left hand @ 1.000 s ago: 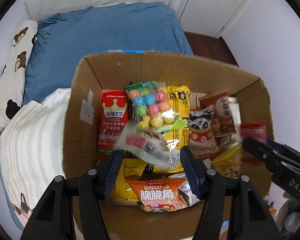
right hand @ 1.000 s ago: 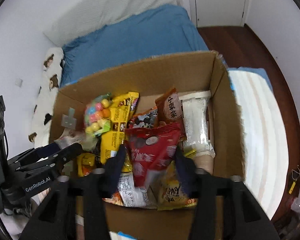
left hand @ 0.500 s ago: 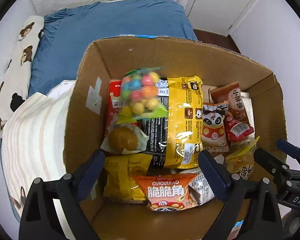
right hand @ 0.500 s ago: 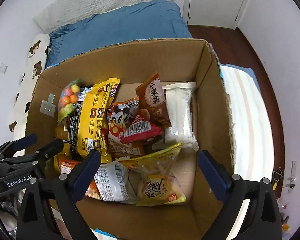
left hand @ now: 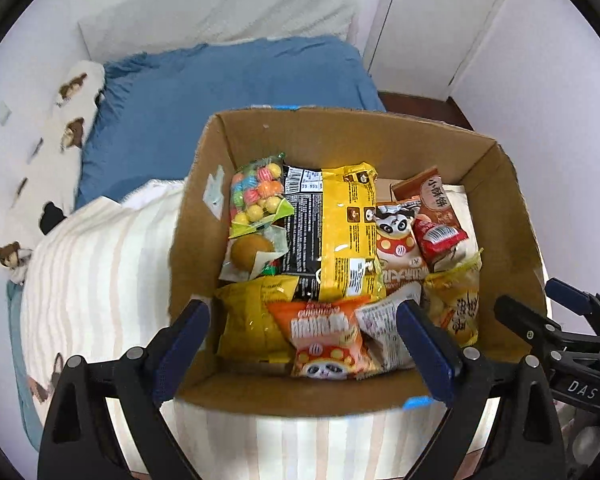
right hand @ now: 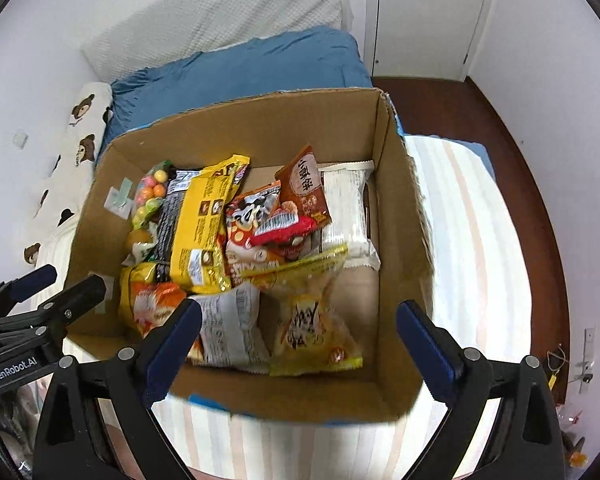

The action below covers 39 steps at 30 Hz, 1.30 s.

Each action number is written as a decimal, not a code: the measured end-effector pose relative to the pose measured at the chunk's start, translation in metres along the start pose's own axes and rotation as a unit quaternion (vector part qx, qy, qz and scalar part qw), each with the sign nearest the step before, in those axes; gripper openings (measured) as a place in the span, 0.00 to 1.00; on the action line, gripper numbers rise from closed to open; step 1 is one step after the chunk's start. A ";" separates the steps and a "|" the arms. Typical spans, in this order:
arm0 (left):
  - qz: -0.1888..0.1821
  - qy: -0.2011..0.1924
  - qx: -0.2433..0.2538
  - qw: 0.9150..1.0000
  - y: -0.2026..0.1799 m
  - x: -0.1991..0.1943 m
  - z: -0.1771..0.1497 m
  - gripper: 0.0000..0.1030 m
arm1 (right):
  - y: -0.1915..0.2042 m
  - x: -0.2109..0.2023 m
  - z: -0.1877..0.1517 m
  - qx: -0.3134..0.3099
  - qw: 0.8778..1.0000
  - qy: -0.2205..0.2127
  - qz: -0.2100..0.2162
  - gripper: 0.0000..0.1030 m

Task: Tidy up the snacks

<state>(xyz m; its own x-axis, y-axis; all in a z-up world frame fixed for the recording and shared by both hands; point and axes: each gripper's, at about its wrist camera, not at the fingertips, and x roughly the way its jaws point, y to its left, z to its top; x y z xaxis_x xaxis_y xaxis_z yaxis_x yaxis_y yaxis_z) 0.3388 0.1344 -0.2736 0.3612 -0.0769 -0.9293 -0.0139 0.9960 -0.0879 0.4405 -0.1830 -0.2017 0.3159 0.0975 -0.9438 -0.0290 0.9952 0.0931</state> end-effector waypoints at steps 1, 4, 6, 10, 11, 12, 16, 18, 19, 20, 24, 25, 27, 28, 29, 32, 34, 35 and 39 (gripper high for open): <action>0.007 -0.013 0.002 1.000 -0.001 -0.008 -0.007 0.93 | 0.000 -0.005 -0.005 0.001 1.000 -0.007 0.003 0.97; 0.017 -0.040 0.008 0.999 -0.006 -0.025 -0.026 0.93 | 0.000 -0.026 -0.027 -0.004 0.999 -0.036 -0.003 0.97; 0.016 -0.052 0.004 0.999 -0.006 -0.036 -0.039 0.93 | -0.001 -0.040 -0.039 -0.006 0.999 -0.049 -0.002 0.97; 0.007 -0.075 -0.006 0.997 -0.007 -0.064 -0.067 0.93 | -0.002 -0.070 -0.067 -0.008 0.997 -0.078 -0.001 0.97; 0.005 -0.083 -0.008 0.997 -0.007 -0.072 -0.076 0.93 | -0.001 -0.077 -0.074 -0.009 0.996 -0.083 0.000 0.97; 0.004 -0.087 -0.007 0.996 -0.009 -0.078 -0.082 0.93 | -0.001 -0.083 -0.081 -0.010 0.996 -0.089 0.001 0.97; -0.002 -0.106 -0.009 0.994 -0.010 -0.106 -0.108 0.93 | 0.001 -0.113 -0.113 -0.014 0.993 -0.114 0.005 0.97; -0.003 -0.117 -0.011 0.993 -0.011 -0.122 -0.121 0.93 | 0.002 -0.128 -0.129 -0.013 0.992 -0.125 0.008 0.97; -0.003 -0.121 -0.011 0.993 -0.011 -0.129 -0.126 0.93 | 0.002 -0.138 -0.140 -0.013 0.991 -0.132 0.011 0.97; -0.004 -0.127 -0.011 0.992 -0.012 -0.138 -0.134 0.93 | 0.002 -0.147 -0.148 -0.012 0.990 -0.138 0.014 0.97; 0.001 -0.148 -0.001 0.989 -0.016 -0.166 -0.158 0.93 | 0.004 -0.183 -0.181 -0.018 0.986 -0.166 0.012 0.97; 0.003 -0.152 0.001 0.988 -0.017 -0.172 -0.163 0.93 | 0.004 -0.189 -0.186 -0.020 0.985 -0.171 0.011 0.97; 0.004 -0.161 0.004 0.987 -0.018 -0.186 -0.175 0.93 | 0.006 -0.206 -0.200 -0.023 0.983 -0.183 0.011 0.97; 0.007 -0.166 0.005 0.986 -0.019 -0.192 -0.180 0.93 | 0.006 -0.211 -0.203 -0.022 0.982 -0.186 0.013 0.97; 0.011 -0.171 0.004 0.985 -0.019 -0.199 -0.185 0.93 | 0.007 -0.219 -0.209 -0.022 0.981 -0.190 0.014 0.97; 0.013 -0.184 0.002 0.983 -0.020 -0.215 -0.201 0.93 | 0.008 -0.240 -0.225 -0.025 0.979 -0.203 0.015 0.97; 0.013 -0.187 0.001 0.982 -0.020 -0.223 -0.208 0.93 | 0.009 -0.251 -0.232 -0.027 0.977 -0.211 0.015 0.97; 0.015 -0.189 0.001 0.982 -0.020 -0.226 -0.212 0.93 | 0.011 -0.258 -0.237 -0.029 0.976 -0.215 0.016 0.97; 0.017 -0.197 0.001 0.980 -0.020 -0.239 -0.223 0.93 | 0.017 -0.282 -0.251 -0.041 0.972 -0.231 0.018 0.97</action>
<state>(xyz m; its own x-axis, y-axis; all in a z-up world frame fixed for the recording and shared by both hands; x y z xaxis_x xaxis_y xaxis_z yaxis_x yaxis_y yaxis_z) 0.0445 0.1228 -0.1298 0.6932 -0.0206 -0.7204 -0.0301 0.9979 -0.0575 0.1132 -0.1928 -0.0137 0.7055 0.1396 -0.6948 -0.1178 0.9899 0.0793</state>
